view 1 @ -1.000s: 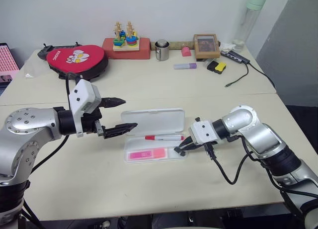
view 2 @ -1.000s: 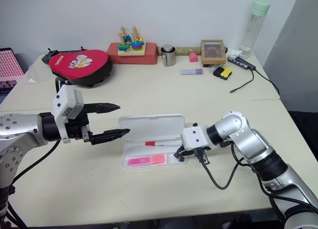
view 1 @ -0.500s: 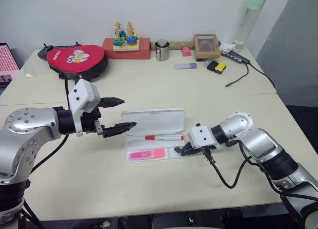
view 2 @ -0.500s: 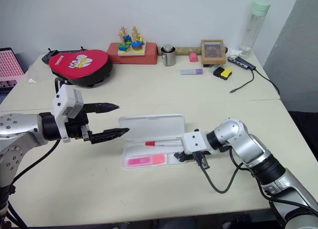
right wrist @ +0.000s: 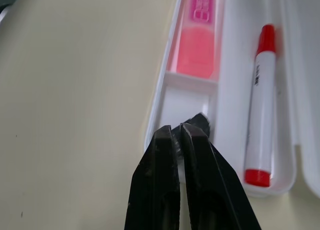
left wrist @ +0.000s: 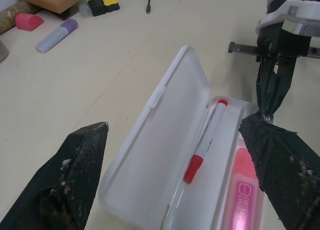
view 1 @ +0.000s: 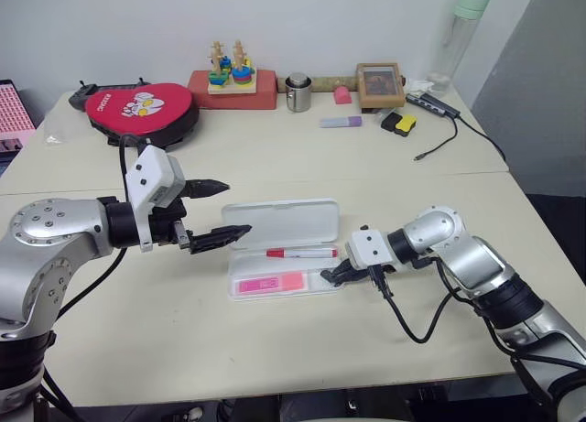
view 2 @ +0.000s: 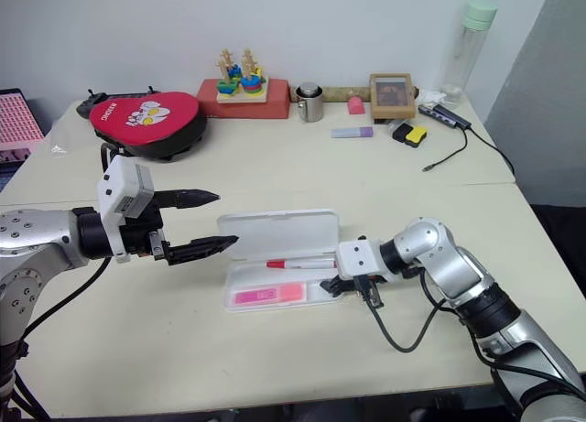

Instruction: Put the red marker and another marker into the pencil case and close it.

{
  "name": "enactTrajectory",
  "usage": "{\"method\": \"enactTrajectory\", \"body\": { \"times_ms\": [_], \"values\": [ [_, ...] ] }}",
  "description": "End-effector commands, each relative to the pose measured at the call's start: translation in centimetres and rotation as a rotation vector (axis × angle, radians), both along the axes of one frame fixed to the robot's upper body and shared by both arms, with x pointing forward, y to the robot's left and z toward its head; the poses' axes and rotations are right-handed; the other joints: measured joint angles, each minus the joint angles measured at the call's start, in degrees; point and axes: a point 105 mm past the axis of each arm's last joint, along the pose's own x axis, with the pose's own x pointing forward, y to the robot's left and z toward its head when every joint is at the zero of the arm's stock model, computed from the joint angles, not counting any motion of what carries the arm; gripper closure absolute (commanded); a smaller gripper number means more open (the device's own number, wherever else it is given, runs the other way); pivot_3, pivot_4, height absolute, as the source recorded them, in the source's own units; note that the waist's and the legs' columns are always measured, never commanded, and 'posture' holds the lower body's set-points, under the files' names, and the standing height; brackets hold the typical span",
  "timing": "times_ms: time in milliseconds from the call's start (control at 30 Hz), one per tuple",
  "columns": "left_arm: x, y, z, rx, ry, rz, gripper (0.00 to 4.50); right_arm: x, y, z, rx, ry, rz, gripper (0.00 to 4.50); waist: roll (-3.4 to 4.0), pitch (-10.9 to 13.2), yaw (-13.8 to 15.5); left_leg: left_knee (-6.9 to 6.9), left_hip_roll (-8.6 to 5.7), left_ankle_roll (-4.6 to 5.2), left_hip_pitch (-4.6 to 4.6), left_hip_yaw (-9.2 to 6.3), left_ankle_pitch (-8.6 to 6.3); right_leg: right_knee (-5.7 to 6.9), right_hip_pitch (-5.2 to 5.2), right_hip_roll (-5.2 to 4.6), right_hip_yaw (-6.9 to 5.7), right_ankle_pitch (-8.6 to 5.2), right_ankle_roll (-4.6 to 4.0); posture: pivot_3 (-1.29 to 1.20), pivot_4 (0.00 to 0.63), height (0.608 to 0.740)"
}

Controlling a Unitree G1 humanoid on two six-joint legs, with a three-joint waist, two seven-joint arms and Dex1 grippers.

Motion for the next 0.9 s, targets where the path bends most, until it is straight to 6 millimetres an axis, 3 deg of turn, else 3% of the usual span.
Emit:
{"method": "enactTrajectory", "body": {
  "times_ms": [33, 233, 533, 667, 900],
  "values": [
    [0.0, -0.2, 0.9, -0.004, -0.044, -0.015, 0.00, -1.0, 0.3, 2.6, 0.060, 0.010, 0.033, 4.25, 0.01, 0.00, 0.04, 0.00, 0.00, 0.00, 0.00, 0.00, 0.00, -0.01, 0.00, 0.00, 0.00, 0.00, 0.01, 0.00, 0.150, 0.740],
    [0.6, 0.3, 1.4, -0.013, -0.063, 0.015, 0.00, -2.0, 0.0, 4.5, 0.100, 0.070, 0.032, 4.25, 0.00, 0.00, 0.16, 0.00, -0.01, 0.00, -0.02, -0.01, 0.00, -0.01, 0.00, 0.00, 0.00, -0.01, 0.02, 0.00, 0.150, 0.740],
    [3.5, 2.3, 1.8, -0.006, -0.114, 0.110, 0.00, -0.6, -0.7, 6.2, 0.159, 0.059, -0.074, 4.25, 0.00, 0.00, 0.12, 0.01, -0.01, 0.00, -0.01, 0.00, 0.00, -0.01, 0.00, 0.00, -0.01, -0.02, 0.04, 0.00, 0.150, 0.740],
    [5.1, 4.3, 0.6, 0.000, -0.083, 0.190, 0.00, 0.5, -1.0, 7.2, 0.217, 0.053, -0.173, 4.25, 0.00, 0.00, 0.16, -0.01, -0.01, 0.00, -0.04, -0.02, 0.00, -0.01, -0.02, 0.00, -0.03, 0.02, -0.03, 0.00, 0.150, 0.740],
    [7.6, 5.9, -0.6, -0.008, -0.057, 0.246, 0.00, 0.9, -1.6, 7.2, 0.208, 0.044, -0.214, 4.25, 0.00, 0.00, 0.24, -0.01, -0.02, 0.00, -0.07, -0.03, 0.00, -0.01, -0.03, 0.00, -0.04, 0.02, -0.03, 0.00, 0.150, 0.740]
  ]
}}
